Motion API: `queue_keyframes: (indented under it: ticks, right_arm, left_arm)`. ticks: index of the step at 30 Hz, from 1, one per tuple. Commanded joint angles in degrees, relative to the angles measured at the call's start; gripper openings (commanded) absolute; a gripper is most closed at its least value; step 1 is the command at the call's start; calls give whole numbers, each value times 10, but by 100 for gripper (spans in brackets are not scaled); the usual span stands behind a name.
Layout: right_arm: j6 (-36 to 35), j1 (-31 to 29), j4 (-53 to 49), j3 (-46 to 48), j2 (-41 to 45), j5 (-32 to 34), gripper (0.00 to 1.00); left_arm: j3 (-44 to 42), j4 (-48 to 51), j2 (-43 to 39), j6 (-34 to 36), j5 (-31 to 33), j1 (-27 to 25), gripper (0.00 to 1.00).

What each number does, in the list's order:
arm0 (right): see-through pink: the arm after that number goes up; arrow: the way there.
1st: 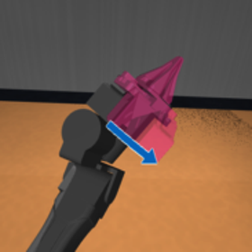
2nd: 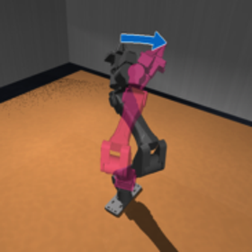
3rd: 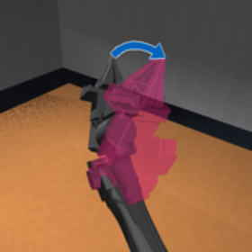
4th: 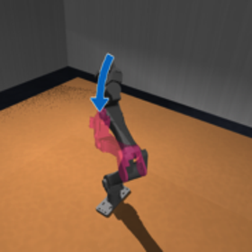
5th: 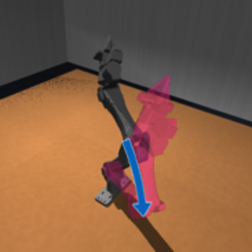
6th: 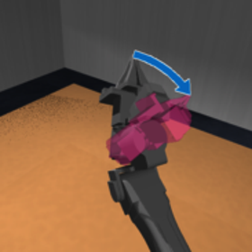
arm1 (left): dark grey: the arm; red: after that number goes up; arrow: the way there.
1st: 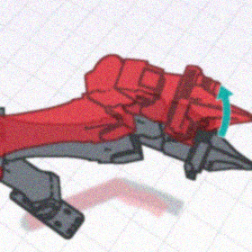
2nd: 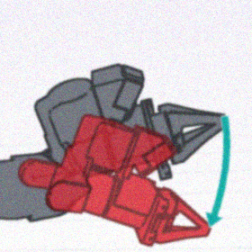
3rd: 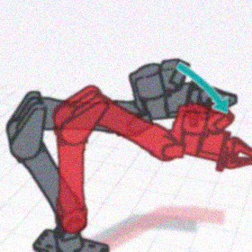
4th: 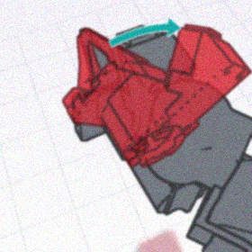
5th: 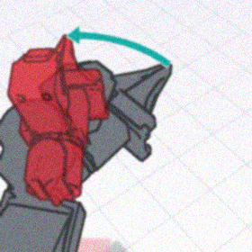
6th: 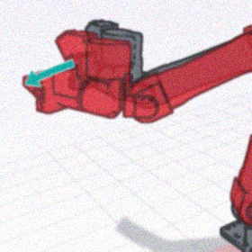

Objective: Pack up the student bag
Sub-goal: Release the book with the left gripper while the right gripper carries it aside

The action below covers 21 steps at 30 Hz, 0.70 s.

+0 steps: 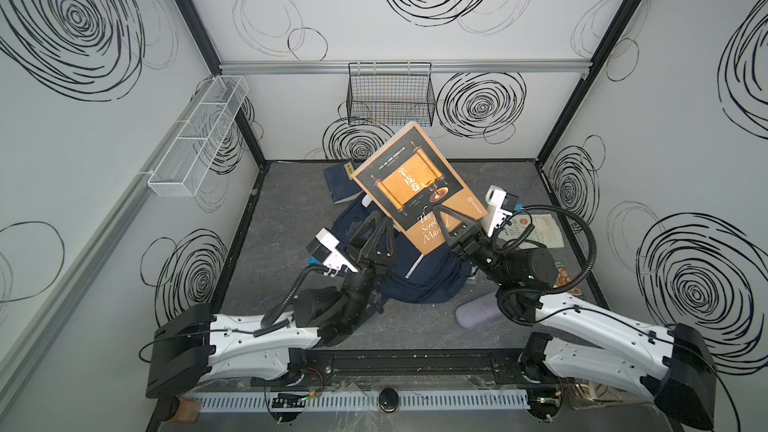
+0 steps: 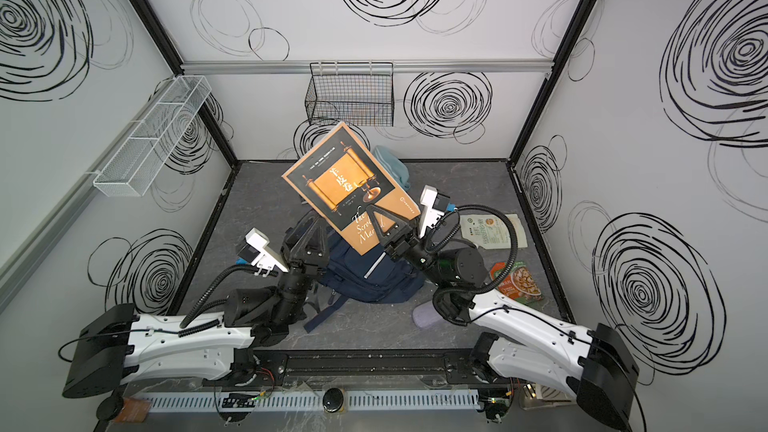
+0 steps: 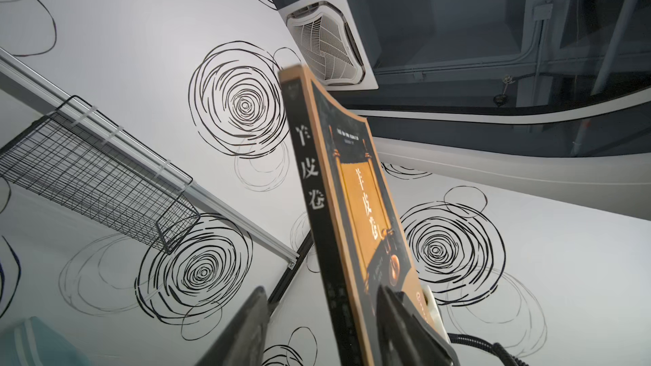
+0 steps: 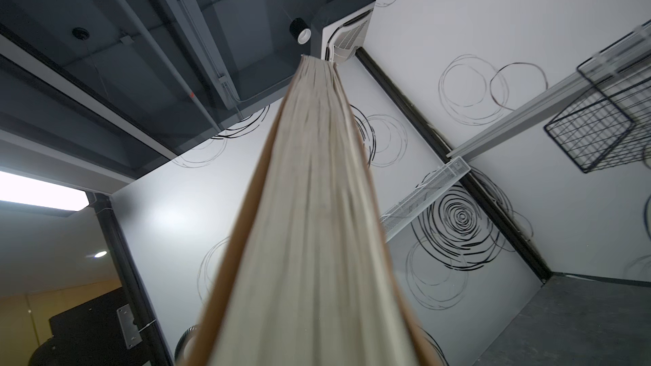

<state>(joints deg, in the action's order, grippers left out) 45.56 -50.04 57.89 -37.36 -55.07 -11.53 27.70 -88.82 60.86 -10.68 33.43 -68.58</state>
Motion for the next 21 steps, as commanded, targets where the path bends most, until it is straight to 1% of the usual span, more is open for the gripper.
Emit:
queue_keyframes:
  ticks: [1, 2, 3, 4, 5, 6, 8, 10, 11, 15, 18, 21]
  right_arm:
    - [-73, 34, -122, -31, 64, 52, 0]
    - [-87, 45, -166, -34, 80, 70, 0]
    - [-102, 55, -203, -36, 97, 91, 0]
    - [-113, 64, -237, -37, 109, 110, 0]
    - [-127, 74, -283, -43, 122, 131, 0]
    - [-141, 86, -324, -47, 131, 149, 0]
    - [-165, 105, -373, -40, 146, 177, 0]
    - [-170, 130, -417, -31, 157, 194, 0]
    - [-170, 147, -440, -28, 161, 191, 0]
    - [-155, 203, -499, -8, 182, 171, 0]
    - [-145, 236, -521, 13, 200, 173, 0]
    - [-147, 267, -543, 14, 211, 160, 0]
  left_arm:
    - [-28, -9, -81, 39, 65, 4, 58]
    - [-13, 115, -114, 31, 88, 10, 59]
    - [18, 278, -141, 1, 111, 22, 62]
    - [45, 401, -152, -34, 122, 41, 65]
    - [67, 499, -154, -65, 111, 67, 69]
    - [78, 571, -152, -82, 87, 90, 72]
    - [93, 666, -142, -114, 39, 128, 76]
    - [113, 733, -121, -130, -21, 158, 78]
    - [124, 762, -104, -132, -48, 169, 79]
    - [176, 856, -12, -132, -87, 172, 85]
    - [204, 877, 53, -135, -132, 165, 87]
    - [232, 884, 107, -133, -167, 149, 87]
